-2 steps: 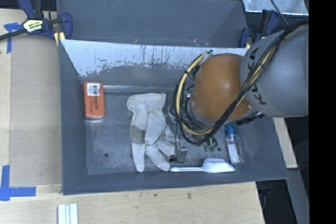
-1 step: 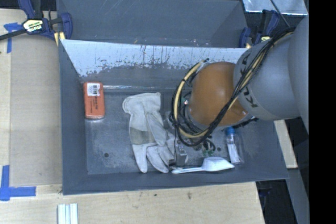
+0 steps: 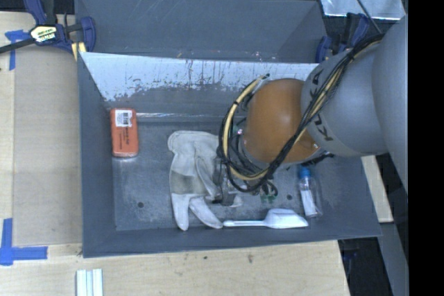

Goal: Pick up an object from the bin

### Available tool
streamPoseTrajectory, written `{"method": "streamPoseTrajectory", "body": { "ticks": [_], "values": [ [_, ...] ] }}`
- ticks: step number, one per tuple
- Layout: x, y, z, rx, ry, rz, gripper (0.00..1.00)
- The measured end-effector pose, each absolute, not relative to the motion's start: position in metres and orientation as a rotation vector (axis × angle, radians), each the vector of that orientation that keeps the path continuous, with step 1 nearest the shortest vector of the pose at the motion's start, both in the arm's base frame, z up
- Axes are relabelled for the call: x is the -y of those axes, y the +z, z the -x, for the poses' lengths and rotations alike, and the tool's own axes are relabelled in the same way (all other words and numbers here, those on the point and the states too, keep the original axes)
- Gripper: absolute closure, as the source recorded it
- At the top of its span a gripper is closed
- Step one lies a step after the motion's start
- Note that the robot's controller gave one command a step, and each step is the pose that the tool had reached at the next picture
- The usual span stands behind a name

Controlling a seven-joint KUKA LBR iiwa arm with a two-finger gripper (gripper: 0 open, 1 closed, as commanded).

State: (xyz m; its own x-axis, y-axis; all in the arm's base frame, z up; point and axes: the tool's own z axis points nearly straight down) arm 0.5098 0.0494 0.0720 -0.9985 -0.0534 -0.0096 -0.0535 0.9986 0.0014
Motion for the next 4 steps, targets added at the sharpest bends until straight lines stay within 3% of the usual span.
{"method": "streamPoseTrajectory", "body": {
  "ticks": [1, 2, 3, 4],
  "values": [
    [-0.049, 0.072, -0.510, -3.131, 0.003, 0.083, 1.00],
    [-0.078, 0.187, -0.528, -3.137, 0.001, 0.115, 1.00],
    [-0.078, 0.187, -0.528, -3.137, 0.000, 0.114, 1.00],
    [-0.077, 0.233, -0.531, -3.145, 0.000, 0.097, 1.00]
  ]
}}
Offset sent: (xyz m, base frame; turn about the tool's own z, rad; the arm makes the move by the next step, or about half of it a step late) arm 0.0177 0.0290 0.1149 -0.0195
